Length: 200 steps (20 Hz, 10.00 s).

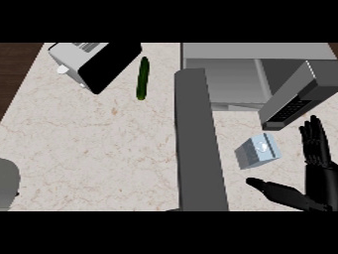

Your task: Pick up the milk, place it into the microwave and close the microwave

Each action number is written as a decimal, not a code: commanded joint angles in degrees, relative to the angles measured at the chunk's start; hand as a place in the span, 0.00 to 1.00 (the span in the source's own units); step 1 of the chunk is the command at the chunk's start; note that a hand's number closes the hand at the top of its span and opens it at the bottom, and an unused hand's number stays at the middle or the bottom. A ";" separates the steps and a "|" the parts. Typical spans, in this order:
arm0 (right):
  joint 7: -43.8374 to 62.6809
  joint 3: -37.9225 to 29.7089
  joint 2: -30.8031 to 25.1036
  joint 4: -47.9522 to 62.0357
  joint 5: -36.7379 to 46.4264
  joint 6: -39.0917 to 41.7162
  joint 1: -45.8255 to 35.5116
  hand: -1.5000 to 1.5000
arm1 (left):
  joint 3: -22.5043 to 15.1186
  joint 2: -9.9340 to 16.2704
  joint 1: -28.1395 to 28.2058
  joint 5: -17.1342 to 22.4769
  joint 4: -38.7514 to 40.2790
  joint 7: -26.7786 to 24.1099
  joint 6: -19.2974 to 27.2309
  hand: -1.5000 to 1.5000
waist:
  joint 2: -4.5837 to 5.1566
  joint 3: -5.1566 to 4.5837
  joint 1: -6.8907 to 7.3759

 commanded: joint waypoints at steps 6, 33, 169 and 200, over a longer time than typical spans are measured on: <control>-12.56 -3.36 0.69 21.08 0.60 -1.46 -3.14 0.00 | 2.52 -1.64 4.21 6.02 -3.50 0.31 -4.20 0.00 | 0.07 0.01 0.15; -49.78 -17.01 -5.96 79.94 -5.16 5.48 -28.12 1.00 | 7.60 -0.90 2.28 9.42 -0.92 1.83 -8.28 0.00 | 0.40 0.12 0.41; -26.28 -15.59 -14.39 97.42 5.62 -13.63 -76.92 0.00 | 0.45 -1.33 -12.41 -2.25 14.29 4.59 -16.50 0.00 | 2.91 0.14 5.37; -45.47 -15.81 -3.77 87.20 -1.37 17.49 -41.10 0.00 | -17.63 -5.57 -21.26 -30.95 34.27 -10.84 -20.83 1.00 | -0.75 -0.23 -3.25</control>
